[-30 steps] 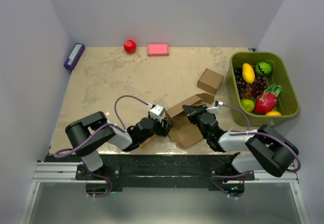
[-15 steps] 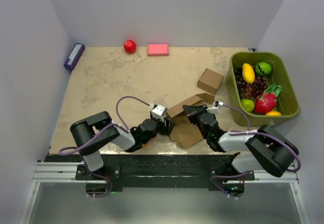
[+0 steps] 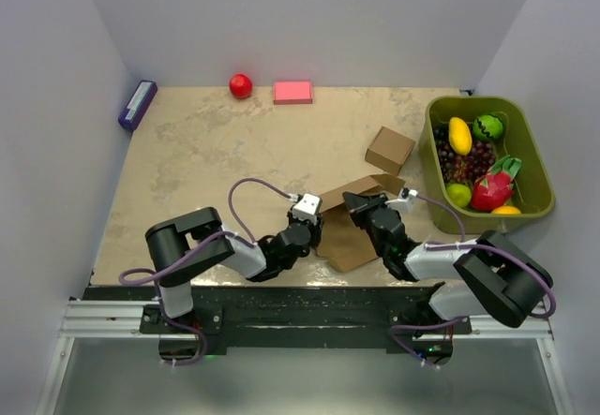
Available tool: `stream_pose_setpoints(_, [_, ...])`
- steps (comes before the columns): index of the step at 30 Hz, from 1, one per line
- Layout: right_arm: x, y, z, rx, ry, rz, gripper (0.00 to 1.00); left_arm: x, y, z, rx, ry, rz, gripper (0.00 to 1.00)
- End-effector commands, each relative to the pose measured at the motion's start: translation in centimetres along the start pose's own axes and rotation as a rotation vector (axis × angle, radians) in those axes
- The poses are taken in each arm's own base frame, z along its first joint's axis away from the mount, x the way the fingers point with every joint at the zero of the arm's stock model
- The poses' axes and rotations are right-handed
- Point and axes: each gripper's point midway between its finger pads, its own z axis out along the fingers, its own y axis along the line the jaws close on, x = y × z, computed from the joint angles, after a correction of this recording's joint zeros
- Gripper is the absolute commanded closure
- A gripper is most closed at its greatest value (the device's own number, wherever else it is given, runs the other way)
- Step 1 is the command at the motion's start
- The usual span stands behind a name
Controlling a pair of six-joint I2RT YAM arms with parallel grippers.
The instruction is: Fold the paper box
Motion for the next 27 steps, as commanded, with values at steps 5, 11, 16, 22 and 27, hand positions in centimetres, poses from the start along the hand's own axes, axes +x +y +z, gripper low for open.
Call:
stream_pose_setpoints(5, [1.0, -5.6, -0.7, 0.175, 0.040, -0.114, 1.00, -1.7, 1.9, 0.7, -0.175, -0.071, 0.039, 0.65])
stream_pose_setpoints(11, [1.1, -4.7, -0.8, 0.174, 0.055, -0.113, 0.95, -2.5, 3.6, -0.1, -0.229, -0.123, 0.082, 0.80])
stream_pose_setpoints(16, [1.3, -3.6, -1.3, 0.149, 0.087, -0.114, 0.75, -3.1, 3.7, 0.0, -0.238, -0.139, 0.145, 0.87])
stream_pose_setpoints(22, [1.9, -1.5, -3.3, 0.087, 0.187, -0.151, 0.38, -3.5, 4.3, -0.4, -0.190, -0.129, 0.187, 0.95])
stream_pose_setpoints(27, [2.2, 0.2, -5.6, 0.033, 0.287, -0.241, 0.30, -3.7, 5.3, -0.4, -0.129, -0.094, 0.198, 0.98])
